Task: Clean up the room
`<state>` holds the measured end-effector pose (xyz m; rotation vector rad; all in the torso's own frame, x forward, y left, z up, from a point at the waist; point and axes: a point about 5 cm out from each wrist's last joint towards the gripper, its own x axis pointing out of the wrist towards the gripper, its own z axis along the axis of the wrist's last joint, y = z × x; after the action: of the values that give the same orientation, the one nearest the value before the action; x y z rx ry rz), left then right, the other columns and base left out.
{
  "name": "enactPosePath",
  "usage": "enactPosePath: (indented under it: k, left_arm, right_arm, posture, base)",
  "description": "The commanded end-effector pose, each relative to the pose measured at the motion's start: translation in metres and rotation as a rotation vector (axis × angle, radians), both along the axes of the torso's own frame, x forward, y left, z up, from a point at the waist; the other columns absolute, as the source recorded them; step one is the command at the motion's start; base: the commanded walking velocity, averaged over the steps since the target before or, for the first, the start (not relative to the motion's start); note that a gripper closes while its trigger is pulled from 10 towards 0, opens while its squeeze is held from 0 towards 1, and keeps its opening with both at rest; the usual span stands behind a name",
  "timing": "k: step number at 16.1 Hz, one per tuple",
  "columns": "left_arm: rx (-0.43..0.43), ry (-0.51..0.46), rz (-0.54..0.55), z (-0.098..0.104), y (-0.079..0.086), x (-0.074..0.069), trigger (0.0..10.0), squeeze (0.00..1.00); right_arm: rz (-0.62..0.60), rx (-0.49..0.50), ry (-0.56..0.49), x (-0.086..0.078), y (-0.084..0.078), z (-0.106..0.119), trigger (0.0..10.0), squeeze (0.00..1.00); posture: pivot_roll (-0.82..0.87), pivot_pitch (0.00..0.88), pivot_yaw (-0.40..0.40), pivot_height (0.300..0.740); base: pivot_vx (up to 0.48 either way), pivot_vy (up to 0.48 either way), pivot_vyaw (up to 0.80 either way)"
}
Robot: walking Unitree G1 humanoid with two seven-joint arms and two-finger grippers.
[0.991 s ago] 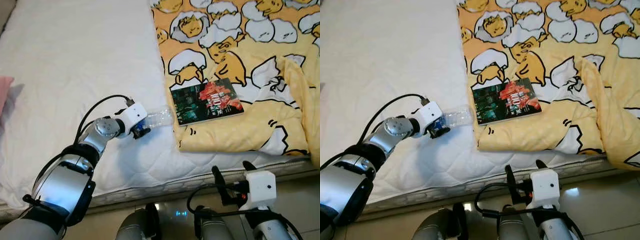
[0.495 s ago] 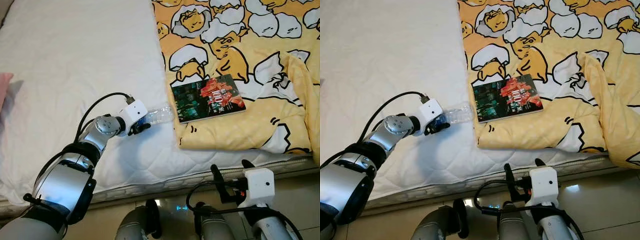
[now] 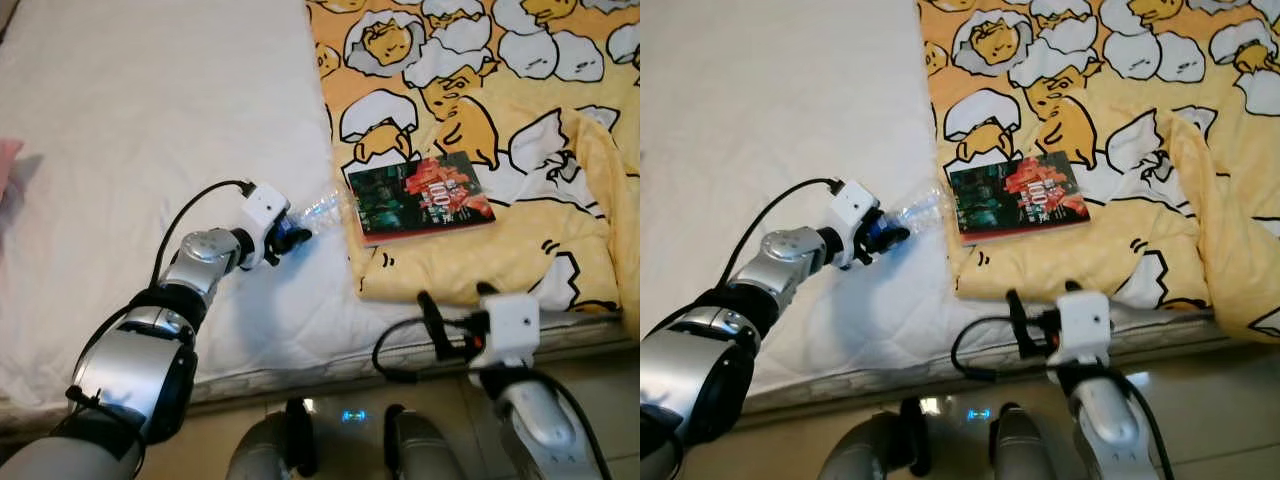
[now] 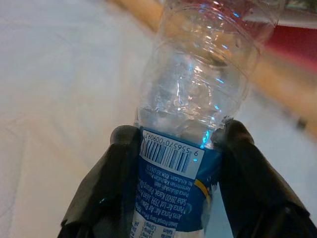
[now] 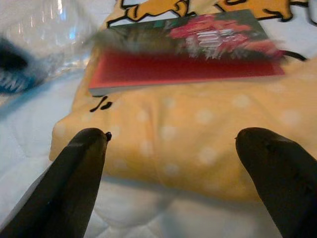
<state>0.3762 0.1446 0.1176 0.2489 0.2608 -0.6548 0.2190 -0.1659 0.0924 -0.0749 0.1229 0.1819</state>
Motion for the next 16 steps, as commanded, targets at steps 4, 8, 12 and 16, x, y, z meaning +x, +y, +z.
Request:
enactPosePath:
  k: [4,8,12,16]
  left_arm:
    - [-0.263,-0.228,0.192,0.027,0.026,-0.002,0.0,0.00]
    - [-0.291,-0.348,0.438,0.020,0.039,-0.030,0.0,0.00]
    - [-0.332,-0.309,0.573,0.001,0.029,-0.074,0.0,0.00]
    - [-0.198,-0.296,0.488,-0.003,0.004,-0.074,10.0,0.00]
  right_arm:
    - [0.069,0.030,0.004,0.039,0.001,-0.002,10.0,0.00]
    - [0.111,0.032,-0.002,0.076,-0.002,0.003,10.0,0.00]
    - [0.117,0.053,-0.039,0.094,0.000,0.010,10.0,0.00]
    - [0.081,0.065,-0.071,0.085,0.003,0.004,10.0,0.00]
  posture:
    - [-0.06,0.000,-0.022,0.740]
    - [0.04,0.000,-0.099,0.740]
    - [0.07,0.000,-0.113,0.740]
    - [0.02,0.000,-0.069,0.740]
  base:
    - [0.000,0.000,0.00]
    - [0.000,0.000,0.00]
    - [0.000,0.000,0.00]
    - [0.000,0.000,0.00]
